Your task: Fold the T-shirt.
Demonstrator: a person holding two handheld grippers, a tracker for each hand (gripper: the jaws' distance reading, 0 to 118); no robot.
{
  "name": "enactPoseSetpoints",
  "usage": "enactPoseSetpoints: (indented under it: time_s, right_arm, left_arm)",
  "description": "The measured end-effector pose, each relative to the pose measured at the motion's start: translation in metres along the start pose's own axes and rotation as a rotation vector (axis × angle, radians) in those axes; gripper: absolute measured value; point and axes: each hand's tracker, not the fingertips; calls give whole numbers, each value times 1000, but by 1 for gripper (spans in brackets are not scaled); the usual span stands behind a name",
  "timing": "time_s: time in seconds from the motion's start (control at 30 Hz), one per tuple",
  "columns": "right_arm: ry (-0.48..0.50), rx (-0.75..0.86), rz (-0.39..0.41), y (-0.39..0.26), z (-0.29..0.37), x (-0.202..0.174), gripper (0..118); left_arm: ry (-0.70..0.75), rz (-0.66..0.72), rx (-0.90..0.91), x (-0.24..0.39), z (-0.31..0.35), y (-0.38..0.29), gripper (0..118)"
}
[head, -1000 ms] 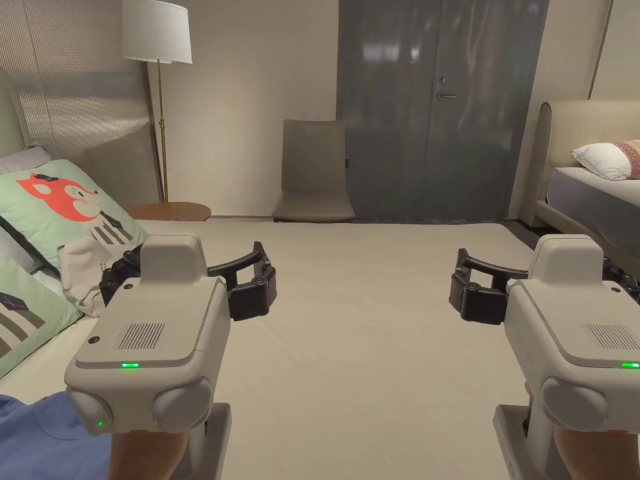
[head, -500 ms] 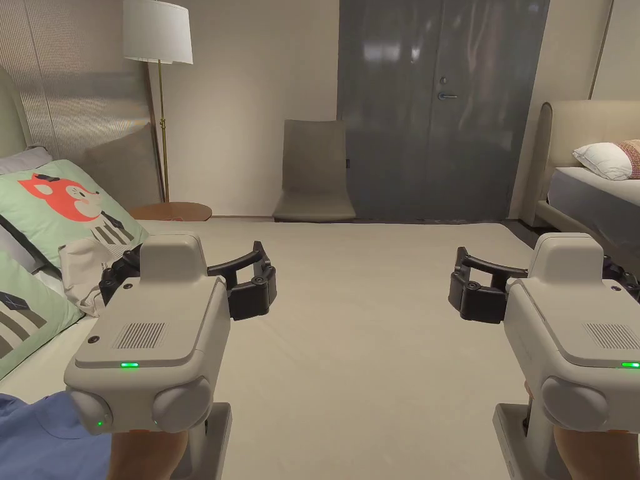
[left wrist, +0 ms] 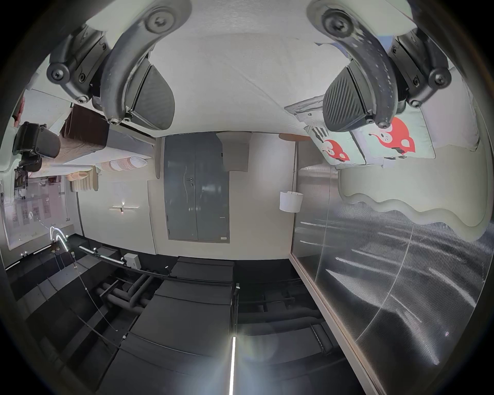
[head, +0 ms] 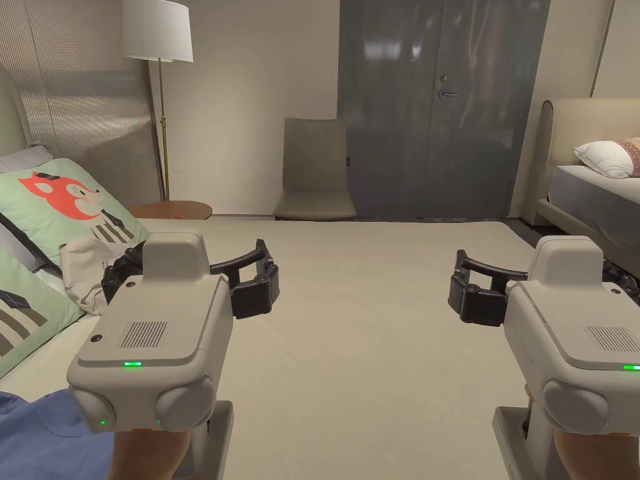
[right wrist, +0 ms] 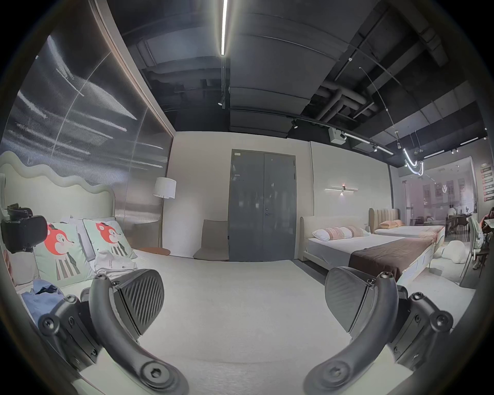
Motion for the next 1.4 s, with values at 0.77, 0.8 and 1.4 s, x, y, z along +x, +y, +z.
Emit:
enactPoseSetpoints:
  time_s: [0.77,0.8,1.4]
  right_arm:
    - [-10,19,28,3,7,-2,1]
    - [2,20,34,3,6,-6,1]
    - [418,25,-75,8,-29,-186,1]
  left_arm:
    - [-48,-27,29,13,9,3,0]
    - [-41,-26,28,9,10,4,0]
    - [426,-139,1,-158,83,25,0]
